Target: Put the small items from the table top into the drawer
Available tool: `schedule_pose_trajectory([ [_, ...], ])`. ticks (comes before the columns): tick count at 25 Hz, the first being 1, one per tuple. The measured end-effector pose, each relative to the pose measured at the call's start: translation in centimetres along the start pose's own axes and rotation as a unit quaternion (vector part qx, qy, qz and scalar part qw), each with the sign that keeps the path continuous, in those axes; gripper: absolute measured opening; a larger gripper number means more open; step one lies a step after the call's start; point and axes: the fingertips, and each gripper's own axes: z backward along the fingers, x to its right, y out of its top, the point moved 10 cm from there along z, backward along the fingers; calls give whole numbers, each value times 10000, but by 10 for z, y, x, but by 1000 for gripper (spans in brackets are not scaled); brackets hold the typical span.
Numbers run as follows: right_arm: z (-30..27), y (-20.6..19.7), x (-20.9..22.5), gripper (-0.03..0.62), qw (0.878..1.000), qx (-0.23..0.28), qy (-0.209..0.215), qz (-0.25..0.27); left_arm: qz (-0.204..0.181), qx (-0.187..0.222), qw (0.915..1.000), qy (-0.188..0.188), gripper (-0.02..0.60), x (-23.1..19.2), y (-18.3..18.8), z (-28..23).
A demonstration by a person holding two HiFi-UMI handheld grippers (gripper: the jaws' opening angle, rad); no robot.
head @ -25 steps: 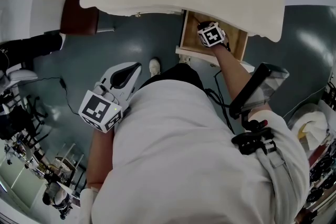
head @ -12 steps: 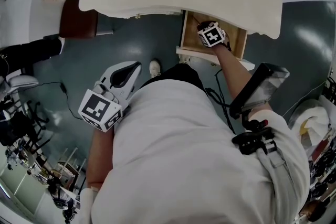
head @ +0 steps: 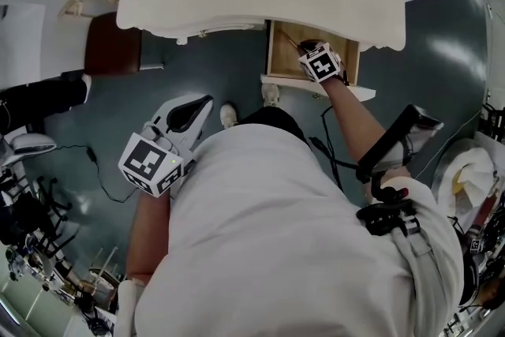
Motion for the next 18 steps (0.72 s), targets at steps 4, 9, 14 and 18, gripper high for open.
schedule_pose_trajectory([
  [4, 32, 2, -9, 2, 9994, 160, -299, 36, -92, 110, 9997, -212, 2, -2, -1, 9],
  [9, 67, -2, -32, 2, 9983, 355, -436, -152, -221, 224, 9985, -458, 2, -2, -5, 18],
  [14, 99, -11, -68, 2, 9966, 563, -495, -329, -402, 251, 9970, -617, 2, 5, -17, 36],
  [18, 113, -8, -87, 2, 9956, 684, -487, -413, -498, 201, 9958, -748, 2, -3, -24, 39],
])
